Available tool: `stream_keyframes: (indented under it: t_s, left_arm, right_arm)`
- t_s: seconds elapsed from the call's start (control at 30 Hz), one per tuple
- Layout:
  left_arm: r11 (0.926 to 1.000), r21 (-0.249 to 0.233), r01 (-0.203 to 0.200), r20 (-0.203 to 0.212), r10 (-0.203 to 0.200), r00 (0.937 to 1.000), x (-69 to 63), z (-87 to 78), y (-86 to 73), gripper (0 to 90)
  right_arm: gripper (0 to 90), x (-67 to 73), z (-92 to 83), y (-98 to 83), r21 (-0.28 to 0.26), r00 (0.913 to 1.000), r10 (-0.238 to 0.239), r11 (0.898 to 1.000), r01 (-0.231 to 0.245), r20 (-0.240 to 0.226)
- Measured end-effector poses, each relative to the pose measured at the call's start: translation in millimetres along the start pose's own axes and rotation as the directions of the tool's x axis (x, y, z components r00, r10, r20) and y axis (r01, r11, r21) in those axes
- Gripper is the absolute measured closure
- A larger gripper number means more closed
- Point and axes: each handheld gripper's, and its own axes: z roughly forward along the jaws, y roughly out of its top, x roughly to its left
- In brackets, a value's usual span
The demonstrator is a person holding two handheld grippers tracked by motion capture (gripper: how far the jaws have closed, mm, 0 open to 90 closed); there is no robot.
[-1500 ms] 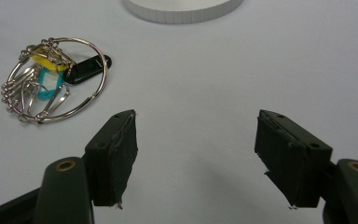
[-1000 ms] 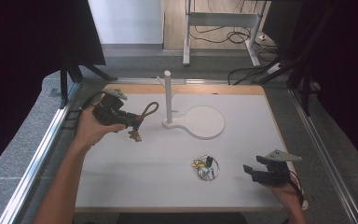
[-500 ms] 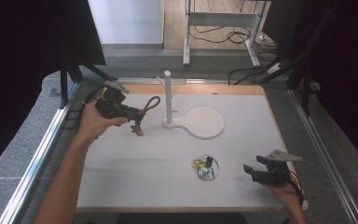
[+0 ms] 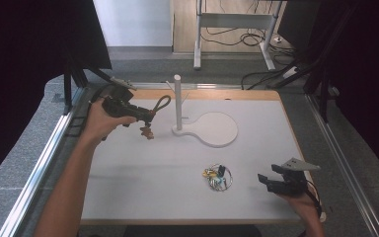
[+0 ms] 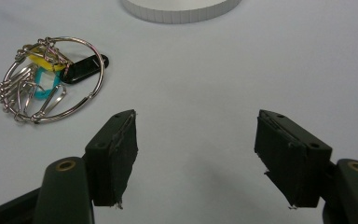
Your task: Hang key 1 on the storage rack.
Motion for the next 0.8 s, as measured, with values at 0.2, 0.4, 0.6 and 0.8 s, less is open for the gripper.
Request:
stream_keyframes:
  t_s: [0.2, 0.4, 0.6, 0.8]
  left_arm:
    - [0.9999, -0.006, -0.014, -0.002, 0.014, 0.9999, -1.2, -3.2, 7.1, 66.7]
    - [0.9998, 0.002, -0.018, -0.014, 0.018, 0.9997, -0.2, -3.6, 16.4, 66.7]
    - [0.9999, 0.005, -0.015, -0.025, 0.015, 0.9996, 5.0, -3.3, 23.0, 66.7]
    - [0.9998, 0.008, -0.017, -0.028, 0.017, 0.9995, 7.2, -2.9, 29.1, 66.7]
  right_arm:
    - [30.3, 1.1, 1.9, -0.3, 0.005, 1.0, 0.0, 1.0, 0.0, -0.002]
    - [30.2, 1.6, 1.9, 0.0, 0.006, 1.0, 0.0, 1.0, 0.0, -0.003]
    - [30.2, 0.8, 1.6, -0.3, 0.003, 1.0, 0.001, 1.0, -0.001, 0.001]
    - [30.2, 1.6, 3.3, -0.9, 0.005, 1.0, 0.002, 1.0, -0.002, 0.001]
